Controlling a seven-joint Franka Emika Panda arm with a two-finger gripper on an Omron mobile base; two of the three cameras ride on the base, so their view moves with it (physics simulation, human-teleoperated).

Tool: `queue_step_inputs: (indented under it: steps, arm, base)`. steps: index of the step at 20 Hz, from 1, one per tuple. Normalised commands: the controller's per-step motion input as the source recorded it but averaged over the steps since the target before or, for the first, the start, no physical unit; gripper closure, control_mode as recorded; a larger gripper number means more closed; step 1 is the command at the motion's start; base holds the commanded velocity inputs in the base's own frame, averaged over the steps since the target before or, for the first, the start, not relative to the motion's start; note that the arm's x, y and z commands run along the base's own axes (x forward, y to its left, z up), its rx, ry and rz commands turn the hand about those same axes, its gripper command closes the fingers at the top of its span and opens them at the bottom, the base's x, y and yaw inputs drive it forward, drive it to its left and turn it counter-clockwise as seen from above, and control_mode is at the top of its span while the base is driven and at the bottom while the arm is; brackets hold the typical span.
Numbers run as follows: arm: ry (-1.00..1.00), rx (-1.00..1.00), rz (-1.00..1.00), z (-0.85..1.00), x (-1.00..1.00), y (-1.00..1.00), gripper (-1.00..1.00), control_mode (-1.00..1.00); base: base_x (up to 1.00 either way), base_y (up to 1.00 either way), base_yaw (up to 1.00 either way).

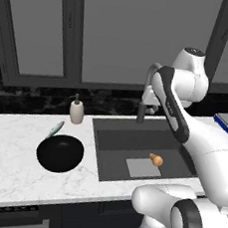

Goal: Pick the squash from the sink and place it in the bowl. Then pick the bowl and place it in the microwave. Then close the microwave door and press the start button.

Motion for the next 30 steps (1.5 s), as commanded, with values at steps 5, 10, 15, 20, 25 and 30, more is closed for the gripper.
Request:
queue_step_inputs:
  steps: [5,10,15,20,25,30]
  arm:
    - [0.00,0.00,0.00,-0.01,-0.37,-0.01,-1.00,-1.00]
    - [0.00,-0.01,0.00,-0.20,-0.60,-0.05,-1.00,-1.00]
    - [0.00,-0.02,0.02,-0.39,-0.40,-0.29,-1.00,-1.00]
    - [0.11,-0.02,0.04,-0.44,0.00,-0.36,-1.00,-1.00]
    - [0.05,-0.01,0.07,-0.41,0.00,-0.39,-1.00,-1.00]
    - [0.02,0.00,0.09,-0.44,0.04,-0.41,-1.00,-1.00]
  base:
    - [0.00,0.00,0.00]
    - [0.00,0.00,0.00]
    - [0.00,0.00,0.00]
    - [0.00,0.00,0.00]
    - [0.00,0.00,0.00]
    - [0.00,0.00,0.00]
